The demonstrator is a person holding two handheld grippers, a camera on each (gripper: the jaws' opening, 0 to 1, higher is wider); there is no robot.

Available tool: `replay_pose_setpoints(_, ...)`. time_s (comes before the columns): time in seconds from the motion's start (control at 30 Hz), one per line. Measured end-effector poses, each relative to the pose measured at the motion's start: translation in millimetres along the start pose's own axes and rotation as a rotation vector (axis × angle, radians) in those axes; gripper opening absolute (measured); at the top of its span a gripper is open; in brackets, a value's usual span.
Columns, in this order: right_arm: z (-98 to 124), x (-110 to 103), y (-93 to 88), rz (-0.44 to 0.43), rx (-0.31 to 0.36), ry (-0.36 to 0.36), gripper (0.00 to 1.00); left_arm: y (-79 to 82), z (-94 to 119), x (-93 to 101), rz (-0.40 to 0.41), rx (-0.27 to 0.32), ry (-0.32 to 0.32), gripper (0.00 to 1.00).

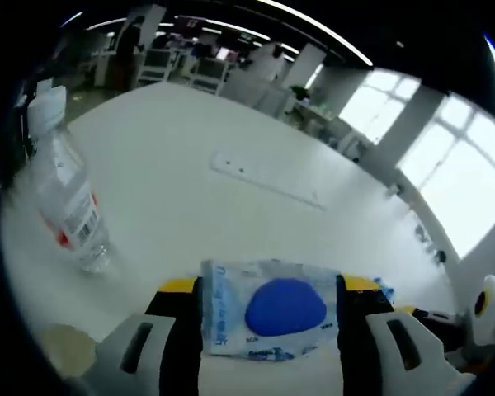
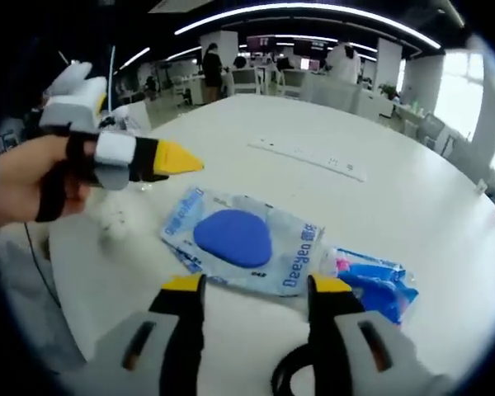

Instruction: Arrange the tabletop items into an orderly group along one side of the table until the central work area is clear of visible clutter.

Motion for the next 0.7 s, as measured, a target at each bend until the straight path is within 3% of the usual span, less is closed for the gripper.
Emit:
replay_pose_setpoints(0.13, 10, -2, -7.4, -0.044, -0.005, 0.022, 0.58, 4.1, 8, 2.1, -0.021, 0.018, -0.019, 0.75)
replay_pose_setpoints(0.27, 16, -2, -12.8, -0.093, 0.002, 0.044, 0.76, 6.0, 17, 8.0, -0.039, 0.032, -0.04, 0.88)
replay_pose_setpoints(0.4, 27, 1, -15.4, -0.111, 0.026, 0.053, 0.87, 3.9, 29, 17.1, -0.032, 0.039, -0.073, 0.96)
replay_pose_setpoints(0.5, 36, -1, -15.2, -0.136, 0.055, 0.078, 0.93, -1.1, 40, 23.5, -0.034, 0.041, -0.092, 0.96)
replay_pose_setpoints(0.57, 41, -2, -17.1, -0.203, 0.061, 0.091, 0.94, -7.2, 46, 23.9, -0.066, 0.029, -0.087, 0.96)
replay_pose_setpoints(0.7, 46, 1, -23.3, -0.172, 0.041, 0.076, 0.95, -15.6, 55, 22.7, -0.084, 0.013, -0.084, 0.96)
Point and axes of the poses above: the point that each gripper's makers call its tool centre point, and the gripper's own axes: z roughly backward along the fingers, x roughly to its right, y roughly out of its top, the point moved 1 cm from there along z, roughly backward along the fingers, and after that the axes turned 14 degrees about -z, right-handed, at the moved point
